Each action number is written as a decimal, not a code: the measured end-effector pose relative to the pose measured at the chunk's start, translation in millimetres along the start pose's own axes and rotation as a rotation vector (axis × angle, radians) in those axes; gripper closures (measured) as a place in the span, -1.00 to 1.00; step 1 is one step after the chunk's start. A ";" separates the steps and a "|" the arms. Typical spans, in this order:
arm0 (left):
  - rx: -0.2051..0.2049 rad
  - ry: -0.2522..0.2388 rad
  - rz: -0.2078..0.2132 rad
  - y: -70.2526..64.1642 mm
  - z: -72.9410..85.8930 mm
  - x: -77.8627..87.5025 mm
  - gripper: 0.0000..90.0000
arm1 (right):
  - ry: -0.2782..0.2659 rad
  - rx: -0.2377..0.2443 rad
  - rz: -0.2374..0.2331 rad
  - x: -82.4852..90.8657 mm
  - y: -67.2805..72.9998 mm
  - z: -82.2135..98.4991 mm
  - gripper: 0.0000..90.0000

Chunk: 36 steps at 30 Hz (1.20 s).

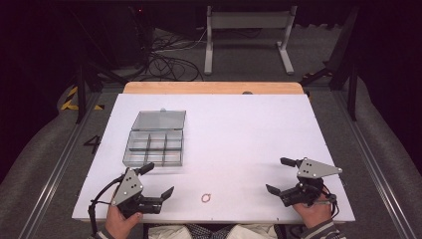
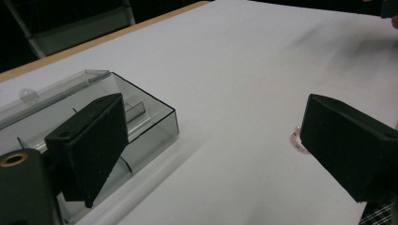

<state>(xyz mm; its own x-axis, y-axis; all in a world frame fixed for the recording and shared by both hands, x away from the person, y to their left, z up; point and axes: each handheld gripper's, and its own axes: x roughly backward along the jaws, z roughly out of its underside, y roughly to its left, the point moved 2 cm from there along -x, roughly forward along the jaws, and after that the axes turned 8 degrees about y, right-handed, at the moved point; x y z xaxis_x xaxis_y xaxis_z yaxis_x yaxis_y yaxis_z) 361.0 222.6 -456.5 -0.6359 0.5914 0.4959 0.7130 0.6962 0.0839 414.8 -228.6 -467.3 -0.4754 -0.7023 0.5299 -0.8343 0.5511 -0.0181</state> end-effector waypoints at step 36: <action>-0.035 0.009 -0.003 -4.3 -14.1 -0.4 -0.80 | -0.010 -0.008 -0.019 -1.9 -0.5 1.6 -0.98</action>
<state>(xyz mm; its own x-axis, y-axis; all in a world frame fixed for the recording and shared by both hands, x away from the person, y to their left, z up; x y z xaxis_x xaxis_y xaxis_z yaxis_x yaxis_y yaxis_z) 362.4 213.7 -444.9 -0.6357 0.5852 0.5034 0.7207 0.6835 0.1156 415.6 -228.3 -469.6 -0.4622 -0.7174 0.5212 -0.8410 0.5411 -0.0010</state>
